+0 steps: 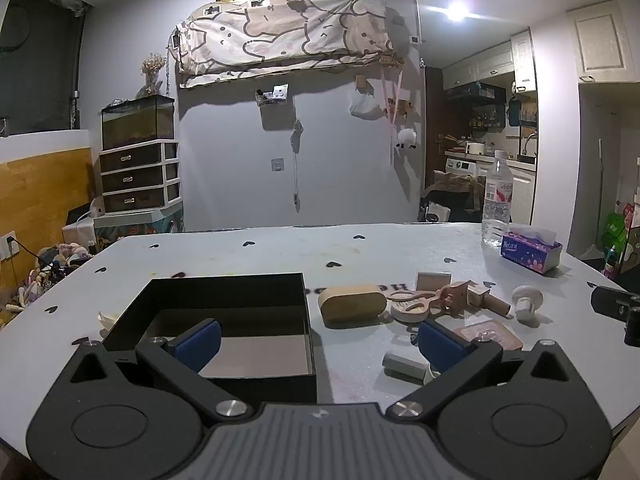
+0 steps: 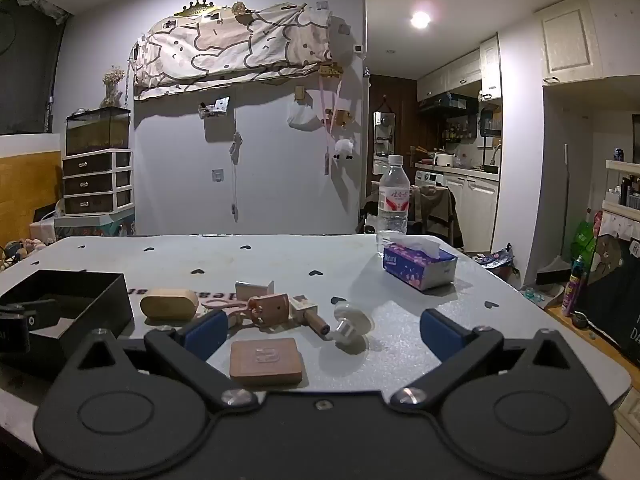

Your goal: Organize rigid objects

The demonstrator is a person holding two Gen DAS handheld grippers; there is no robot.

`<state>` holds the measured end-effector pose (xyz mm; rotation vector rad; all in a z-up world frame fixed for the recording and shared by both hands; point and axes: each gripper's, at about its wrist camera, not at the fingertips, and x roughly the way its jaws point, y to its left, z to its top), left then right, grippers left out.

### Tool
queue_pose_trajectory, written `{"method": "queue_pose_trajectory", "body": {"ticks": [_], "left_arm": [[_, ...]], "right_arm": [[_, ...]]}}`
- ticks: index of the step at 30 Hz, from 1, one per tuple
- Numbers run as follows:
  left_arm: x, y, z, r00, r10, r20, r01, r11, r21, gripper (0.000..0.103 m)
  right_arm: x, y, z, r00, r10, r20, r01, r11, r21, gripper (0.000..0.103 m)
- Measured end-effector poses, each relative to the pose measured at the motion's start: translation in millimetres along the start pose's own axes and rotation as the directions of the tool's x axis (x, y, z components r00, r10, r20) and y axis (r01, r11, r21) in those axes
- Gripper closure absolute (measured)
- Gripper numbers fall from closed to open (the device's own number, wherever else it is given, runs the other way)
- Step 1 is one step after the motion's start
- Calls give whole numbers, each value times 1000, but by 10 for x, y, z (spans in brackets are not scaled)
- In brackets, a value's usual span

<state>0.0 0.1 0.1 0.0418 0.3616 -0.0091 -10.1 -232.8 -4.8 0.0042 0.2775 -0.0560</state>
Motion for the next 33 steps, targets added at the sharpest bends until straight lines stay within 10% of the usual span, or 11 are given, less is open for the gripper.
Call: {"method": "queue_pose_trajectory", "body": {"ticks": [33], "left_arm": [[-1, 0, -1, 1000, 2, 1, -2, 1000, 1, 0]], "right_arm": [[2, 15, -2, 1000, -5, 0, 5, 1000, -7, 0]]}}
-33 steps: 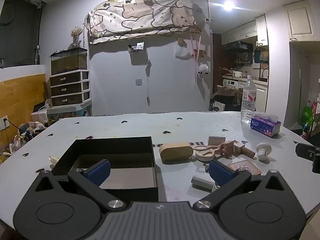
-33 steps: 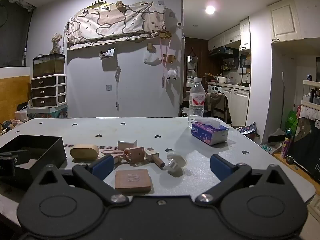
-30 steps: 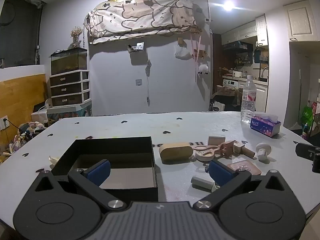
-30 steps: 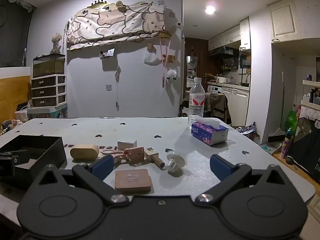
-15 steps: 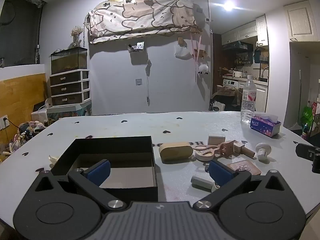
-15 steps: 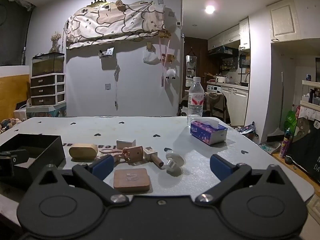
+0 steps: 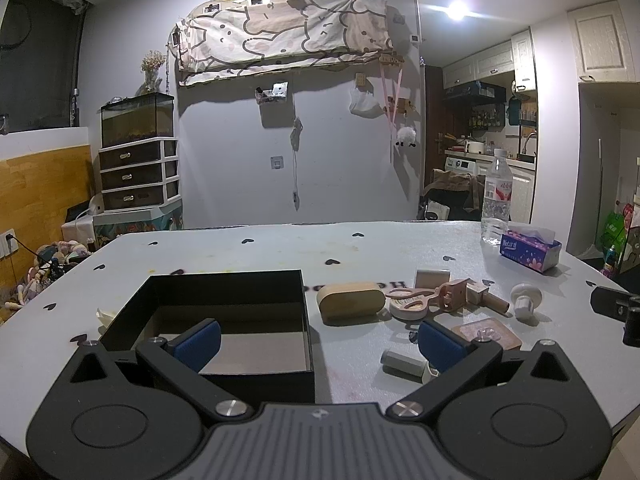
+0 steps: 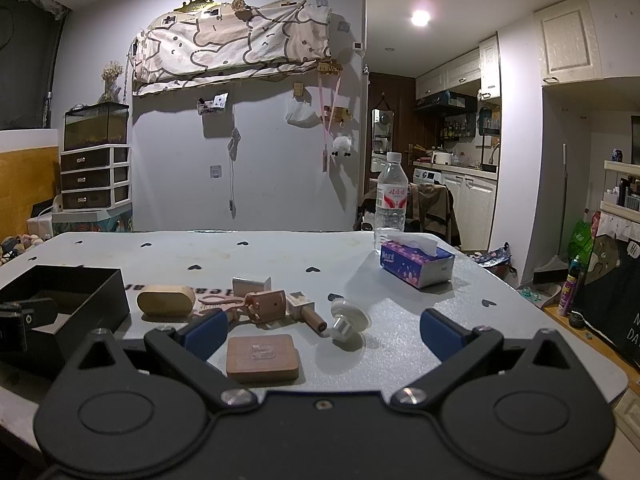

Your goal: Organize rigid objects

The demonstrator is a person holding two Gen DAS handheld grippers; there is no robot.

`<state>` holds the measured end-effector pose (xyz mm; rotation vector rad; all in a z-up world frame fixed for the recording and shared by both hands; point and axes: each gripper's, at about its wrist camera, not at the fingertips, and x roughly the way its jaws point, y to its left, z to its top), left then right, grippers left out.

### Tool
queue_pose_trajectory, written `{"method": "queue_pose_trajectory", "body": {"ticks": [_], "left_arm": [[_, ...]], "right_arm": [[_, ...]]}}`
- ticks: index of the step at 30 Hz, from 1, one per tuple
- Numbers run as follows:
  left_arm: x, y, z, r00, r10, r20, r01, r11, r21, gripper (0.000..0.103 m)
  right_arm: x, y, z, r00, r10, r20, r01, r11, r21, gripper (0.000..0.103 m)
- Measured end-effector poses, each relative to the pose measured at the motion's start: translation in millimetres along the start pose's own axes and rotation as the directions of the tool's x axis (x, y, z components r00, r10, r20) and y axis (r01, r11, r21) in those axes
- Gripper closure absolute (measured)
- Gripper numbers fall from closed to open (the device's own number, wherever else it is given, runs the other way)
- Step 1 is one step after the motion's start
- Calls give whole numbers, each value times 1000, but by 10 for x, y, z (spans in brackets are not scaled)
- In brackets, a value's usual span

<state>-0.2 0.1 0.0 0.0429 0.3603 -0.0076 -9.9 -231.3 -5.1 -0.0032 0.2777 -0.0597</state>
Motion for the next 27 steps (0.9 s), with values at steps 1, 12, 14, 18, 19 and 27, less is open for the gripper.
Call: {"method": "queue_pose_trajectory", "body": {"ticks": [1, 12, 14, 18, 19, 27], "left_arm": [[2, 0, 0, 1000, 0, -1, 0, 1000, 0, 0], [1, 0, 1, 1000, -1, -2, 1, 1000, 0, 0], [1, -1, 1, 1000, -1, -2, 1, 1000, 0, 0], [1, 0, 1, 1000, -1, -2, 1, 1000, 0, 0], [2, 0, 1, 1000, -1, -3, 1, 1000, -1, 0], [1, 0, 0, 1000, -1, -4, 1, 1000, 0, 0]], "right_arm": [[-1, 0, 0, 1000, 0, 0, 0, 1000, 0, 0], [-8, 7, 7, 1000, 0, -2, 0, 1000, -1, 0], [-8, 11, 8, 1000, -1, -3, 1, 1000, -1, 0], [7, -7, 8, 1000, -2, -4, 2, 1000, -1, 0], [3, -37, -25, 1000, -2, -4, 2, 1000, -1, 0], [15, -32, -15, 1000, -2, -7, 2, 1000, -1, 0]]}}
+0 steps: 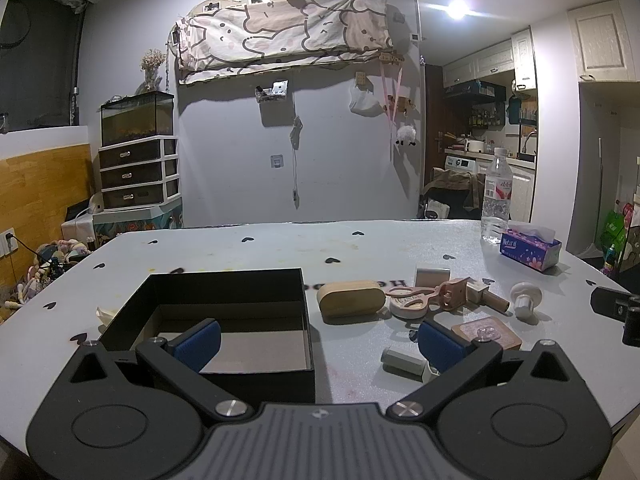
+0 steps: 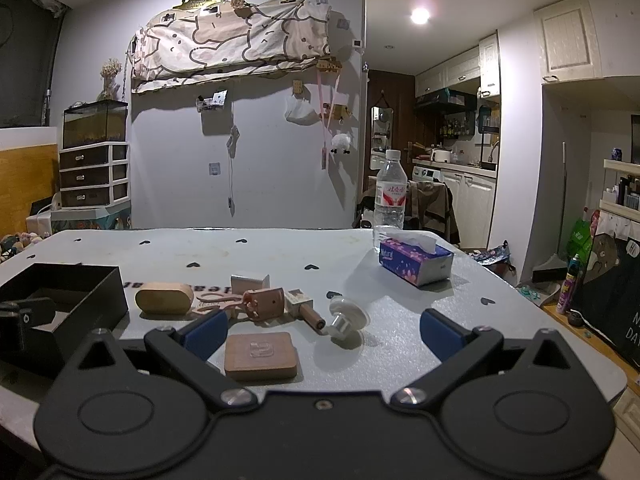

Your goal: Organize rigid objects

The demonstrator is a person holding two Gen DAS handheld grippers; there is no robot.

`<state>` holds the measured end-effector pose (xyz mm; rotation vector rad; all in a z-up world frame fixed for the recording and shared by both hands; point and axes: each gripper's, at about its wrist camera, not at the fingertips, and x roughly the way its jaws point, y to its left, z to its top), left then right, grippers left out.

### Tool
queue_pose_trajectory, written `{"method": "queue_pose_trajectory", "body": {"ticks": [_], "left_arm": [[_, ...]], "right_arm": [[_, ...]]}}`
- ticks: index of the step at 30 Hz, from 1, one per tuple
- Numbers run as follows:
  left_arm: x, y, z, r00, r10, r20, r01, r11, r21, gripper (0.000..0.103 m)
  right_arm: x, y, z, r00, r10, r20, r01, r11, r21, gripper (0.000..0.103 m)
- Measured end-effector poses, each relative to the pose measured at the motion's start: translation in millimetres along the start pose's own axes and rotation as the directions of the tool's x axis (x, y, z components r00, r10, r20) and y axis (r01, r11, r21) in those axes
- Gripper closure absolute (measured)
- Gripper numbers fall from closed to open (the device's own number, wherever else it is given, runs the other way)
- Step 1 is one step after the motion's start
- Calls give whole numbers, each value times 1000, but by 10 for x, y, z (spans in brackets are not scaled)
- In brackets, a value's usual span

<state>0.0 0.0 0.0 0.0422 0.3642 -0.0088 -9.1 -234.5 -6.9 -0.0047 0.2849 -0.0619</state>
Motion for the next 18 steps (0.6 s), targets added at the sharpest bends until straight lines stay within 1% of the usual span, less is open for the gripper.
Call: {"method": "queue_pose_trajectory", "body": {"ticks": [18], "left_arm": [[0, 0, 0, 1000, 0, -2, 0, 1000, 0, 0]], "right_arm": [[96, -50, -91, 1000, -3, -6, 3, 1000, -2, 0]]}}
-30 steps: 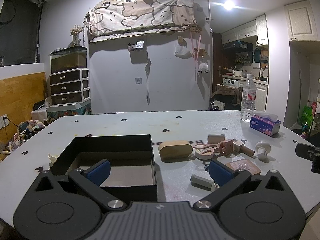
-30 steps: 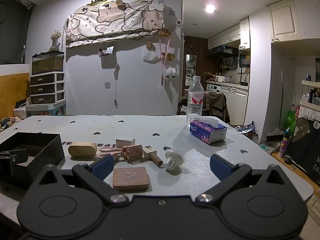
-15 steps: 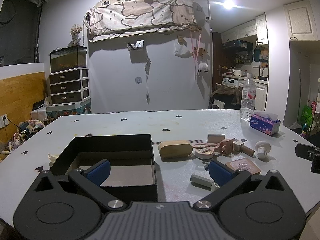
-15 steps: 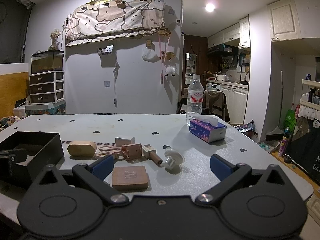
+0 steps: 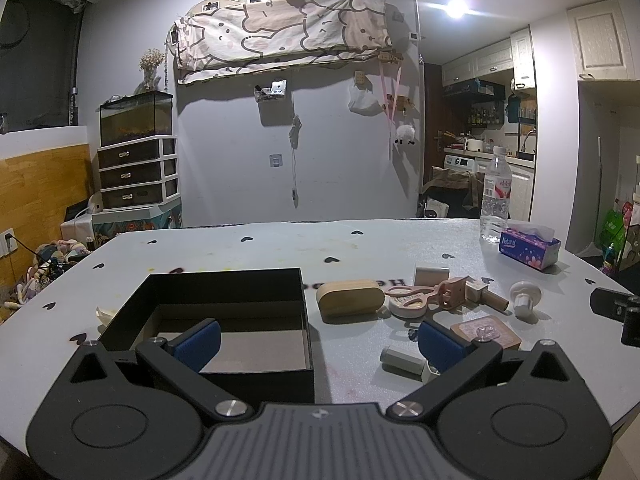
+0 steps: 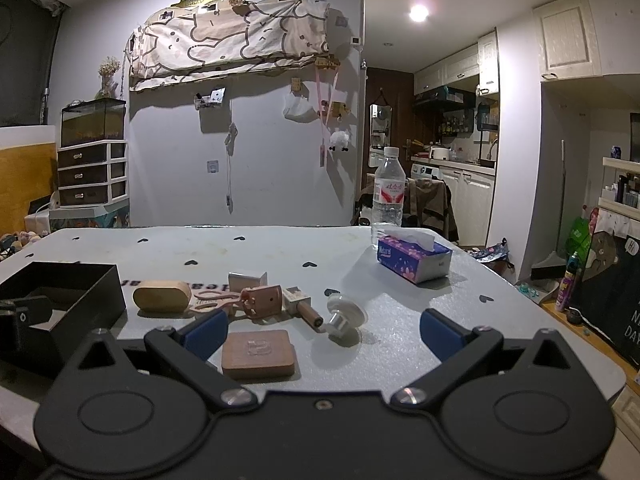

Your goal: Organize rigid objects

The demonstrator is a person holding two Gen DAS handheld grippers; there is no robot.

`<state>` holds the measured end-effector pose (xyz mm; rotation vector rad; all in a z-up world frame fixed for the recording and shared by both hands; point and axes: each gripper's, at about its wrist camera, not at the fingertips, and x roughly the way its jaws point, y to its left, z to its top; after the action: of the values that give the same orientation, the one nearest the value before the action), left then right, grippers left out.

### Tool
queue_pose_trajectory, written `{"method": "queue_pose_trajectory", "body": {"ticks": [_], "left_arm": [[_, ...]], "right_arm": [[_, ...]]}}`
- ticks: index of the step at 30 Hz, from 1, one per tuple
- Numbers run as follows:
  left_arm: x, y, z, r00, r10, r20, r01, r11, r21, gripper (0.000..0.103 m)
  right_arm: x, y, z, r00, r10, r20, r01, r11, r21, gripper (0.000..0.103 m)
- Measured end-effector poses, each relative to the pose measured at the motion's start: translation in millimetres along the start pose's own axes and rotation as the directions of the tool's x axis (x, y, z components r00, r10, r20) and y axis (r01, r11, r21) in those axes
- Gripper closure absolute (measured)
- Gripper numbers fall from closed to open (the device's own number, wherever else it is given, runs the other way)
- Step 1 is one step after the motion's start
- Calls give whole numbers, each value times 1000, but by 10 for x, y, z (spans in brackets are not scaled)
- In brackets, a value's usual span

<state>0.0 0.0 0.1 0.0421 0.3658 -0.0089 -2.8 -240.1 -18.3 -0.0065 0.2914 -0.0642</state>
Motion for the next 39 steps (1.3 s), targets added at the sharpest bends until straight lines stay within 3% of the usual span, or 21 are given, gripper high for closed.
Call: {"method": "queue_pose_trajectory", "body": {"ticks": [27, 32, 39], "left_arm": [[-4, 28, 9, 1000, 4, 7, -4, 1000, -2, 0], [20, 129, 25, 999, 39, 9, -39, 999, -34, 0], [5, 489, 77, 984, 171, 55, -167, 984, -63, 0]], "right_arm": [[-38, -6, 5, 1000, 14, 12, -14, 1000, 0, 0], [-57, 18, -5, 1000, 26, 13, -26, 1000, -7, 0], [21, 115, -46, 997, 74, -11, -74, 997, -14, 0]]}}
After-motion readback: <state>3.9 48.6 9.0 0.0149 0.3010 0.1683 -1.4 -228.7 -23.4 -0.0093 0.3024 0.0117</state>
